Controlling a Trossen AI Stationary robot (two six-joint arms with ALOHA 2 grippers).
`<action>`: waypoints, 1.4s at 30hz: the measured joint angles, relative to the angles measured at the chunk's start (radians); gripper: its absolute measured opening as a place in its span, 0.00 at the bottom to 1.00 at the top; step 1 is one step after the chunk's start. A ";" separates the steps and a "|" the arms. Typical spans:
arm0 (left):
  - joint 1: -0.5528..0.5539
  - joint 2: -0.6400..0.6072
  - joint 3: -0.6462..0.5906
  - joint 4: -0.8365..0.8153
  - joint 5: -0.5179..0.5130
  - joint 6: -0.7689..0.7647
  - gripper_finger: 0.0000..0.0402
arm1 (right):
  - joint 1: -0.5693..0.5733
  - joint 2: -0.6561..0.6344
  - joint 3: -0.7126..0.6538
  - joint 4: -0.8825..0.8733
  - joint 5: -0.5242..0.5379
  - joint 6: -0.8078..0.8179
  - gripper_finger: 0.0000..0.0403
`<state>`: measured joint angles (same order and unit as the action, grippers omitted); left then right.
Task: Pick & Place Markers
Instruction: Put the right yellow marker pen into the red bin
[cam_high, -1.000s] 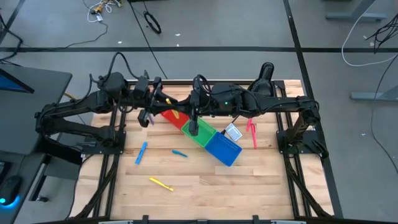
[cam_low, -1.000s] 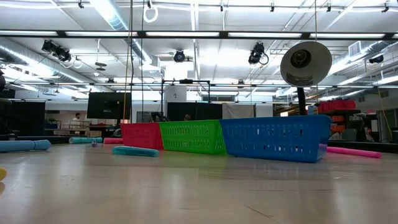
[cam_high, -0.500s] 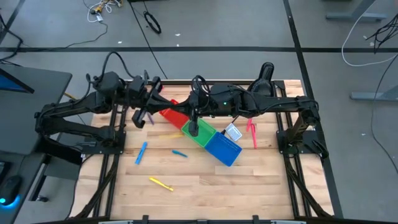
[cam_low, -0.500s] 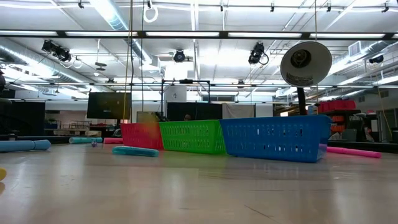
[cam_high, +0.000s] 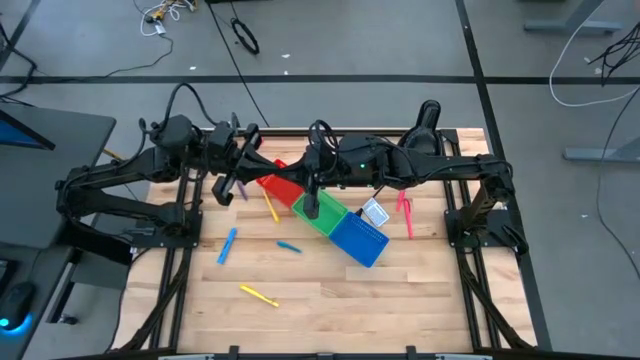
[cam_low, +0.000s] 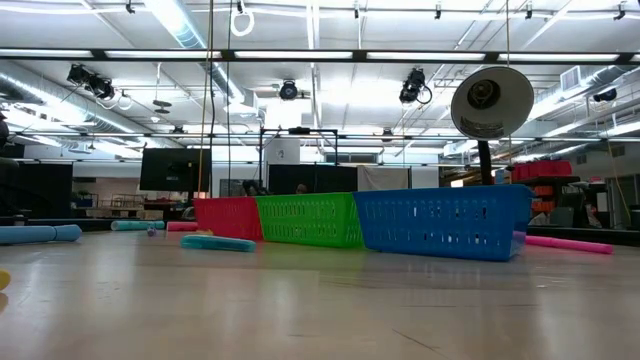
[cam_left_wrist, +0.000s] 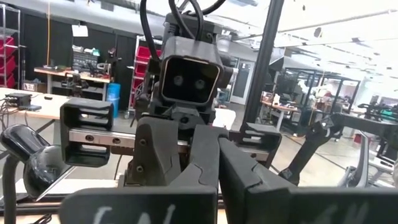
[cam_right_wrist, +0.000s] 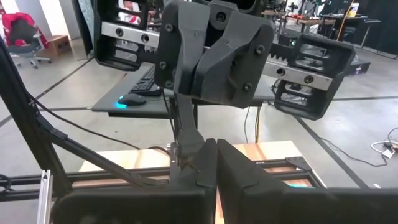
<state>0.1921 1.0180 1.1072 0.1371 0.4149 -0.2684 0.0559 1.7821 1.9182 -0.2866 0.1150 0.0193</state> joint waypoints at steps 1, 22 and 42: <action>0.000 0.000 0.000 0.000 0.000 0.000 0.01 | 0.000 0.000 0.000 0.001 0.000 0.003 0.03; 0.002 -0.031 0.000 -0.303 0.011 0.257 0.40 | -0.013 -0.034 0.000 -0.161 0.006 0.063 0.30; 0.000 0.037 0.000 -0.944 -0.162 0.859 0.56 | -0.048 -0.222 0.000 -0.419 0.112 0.024 0.26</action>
<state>0.1925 1.0552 1.1069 -0.8067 0.2526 0.5910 0.0078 1.5602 1.9182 -0.7052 0.2274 0.0436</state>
